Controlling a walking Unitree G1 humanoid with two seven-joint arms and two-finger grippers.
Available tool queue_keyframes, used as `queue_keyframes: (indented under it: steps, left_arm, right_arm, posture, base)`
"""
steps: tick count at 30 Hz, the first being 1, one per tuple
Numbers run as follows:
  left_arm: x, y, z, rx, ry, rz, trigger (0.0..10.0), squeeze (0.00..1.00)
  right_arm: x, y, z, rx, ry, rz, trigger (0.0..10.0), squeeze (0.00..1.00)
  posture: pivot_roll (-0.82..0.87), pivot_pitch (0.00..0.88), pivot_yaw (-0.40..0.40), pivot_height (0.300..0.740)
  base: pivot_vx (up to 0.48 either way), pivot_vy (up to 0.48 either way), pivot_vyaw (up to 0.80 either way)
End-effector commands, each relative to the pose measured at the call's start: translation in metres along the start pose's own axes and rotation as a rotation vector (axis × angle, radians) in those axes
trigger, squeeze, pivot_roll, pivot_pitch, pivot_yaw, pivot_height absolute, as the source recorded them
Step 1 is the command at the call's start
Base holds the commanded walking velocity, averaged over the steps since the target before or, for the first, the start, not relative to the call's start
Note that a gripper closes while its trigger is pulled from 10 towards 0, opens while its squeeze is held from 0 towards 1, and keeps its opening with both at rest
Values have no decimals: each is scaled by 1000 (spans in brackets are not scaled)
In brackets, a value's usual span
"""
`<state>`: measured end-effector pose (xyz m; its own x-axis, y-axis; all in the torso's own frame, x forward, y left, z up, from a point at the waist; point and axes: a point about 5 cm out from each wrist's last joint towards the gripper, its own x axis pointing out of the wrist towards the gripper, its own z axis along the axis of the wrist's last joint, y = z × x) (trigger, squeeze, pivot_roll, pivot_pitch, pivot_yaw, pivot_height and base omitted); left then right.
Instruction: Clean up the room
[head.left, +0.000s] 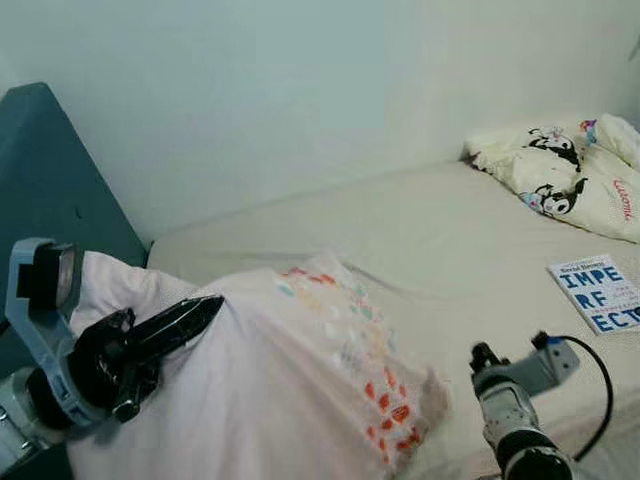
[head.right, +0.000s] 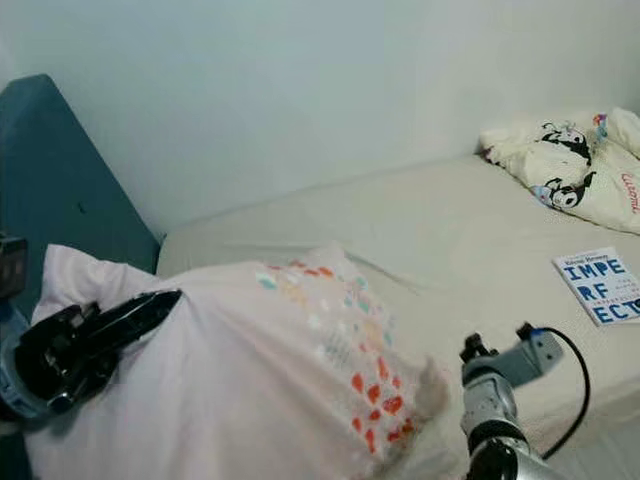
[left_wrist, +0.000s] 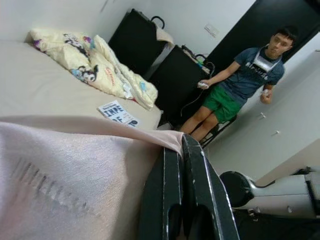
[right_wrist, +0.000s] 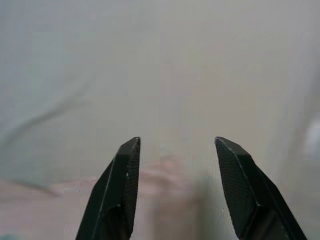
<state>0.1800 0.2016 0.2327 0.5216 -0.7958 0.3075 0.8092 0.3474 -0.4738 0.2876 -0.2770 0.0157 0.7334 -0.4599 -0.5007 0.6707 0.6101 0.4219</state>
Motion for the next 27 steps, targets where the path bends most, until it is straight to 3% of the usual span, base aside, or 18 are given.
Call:
queue_keyframes:
  steps: [1,3,6,9,13,15,18,21,22,23,24,26,27]
  left_arm:
    - [2,-12,5,5,-25,-59,10000,0]
    - [2,-14,-3,-31,-10,-41,10000,0]
    - [4,-12,-9,-60,-14,-3,10000,0]
    - [5,-13,-9,-67,-24,11,10000,0]
    - [5,-16,-9,-85,-23,23,10000,0]
    - [5,-17,-9,-90,-20,26,10000,0]
    - [6,-18,-9,-96,-15,32,10000,0]
    - [8,-20,-8,-104,-22,37,10000,0]
    - [8,-20,-8,-104,-22,37,10000,0]
    - [10,-20,-8,-113,-30,41,10000,0]
    - [10,-20,-8,-113,-30,41,10000,0]
    - [12,-20,-10,-123,-37,43,10000,0]
    - [12,-20,-10,-123,-37,43,10000,0]
  right_arm:
    - [-1,-4,-9,-108,45,-49,10000,0]
    - [-4,6,-26,-297,156,-22,10000,0]
    - [-17,32,-64,-418,364,176,10000,0]
    - [-21,33,-74,-445,411,187,10000,0]
    - [-28,24,-91,-333,515,147,10000,0]
    - [-32,21,-99,-325,563,152,10000,0]
    - [-47,21,-121,-364,711,253,10000,0]
    - [-53,7,-128,-529,803,318,10000,0]
    - [-53,7,-128,-529,803,318,10000,0]
    - [-50,-18,-122,-607,805,229,10000,0]
    - [-50,-18,-122,-607,805,229,10000,0]
    - [-49,-38,-117,-616,789,149,10000,0]
    - [-49,-38,-117,-616,789,149,10000,0]
  posture:
    - [148,134,23,740]
    - [152,142,13,740]
    - [153,145,13,740]
    - [162,154,8,740]
    - [169,173,11,740]
    - [170,180,16,740]
    - [172,190,20,740]
    - [163,208,16,740]
    - [163,208,16,740]
    - [146,217,14,740]
    - [146,217,14,740]
    - [133,233,13,740]
    - [133,233,13,740]
  base:
    - [0,0,0]
    - [0,0,0]
    - [0,0,0]
    - [0,0,0]
    - [0,0,0]
    - [0,0,0]
    - [0,0,0]
    - [0,0,0]
    - [0,0,0]
    - [0,0,0]
    - [0,0,0]
    - [0,0,0]
    - [0,0,0]
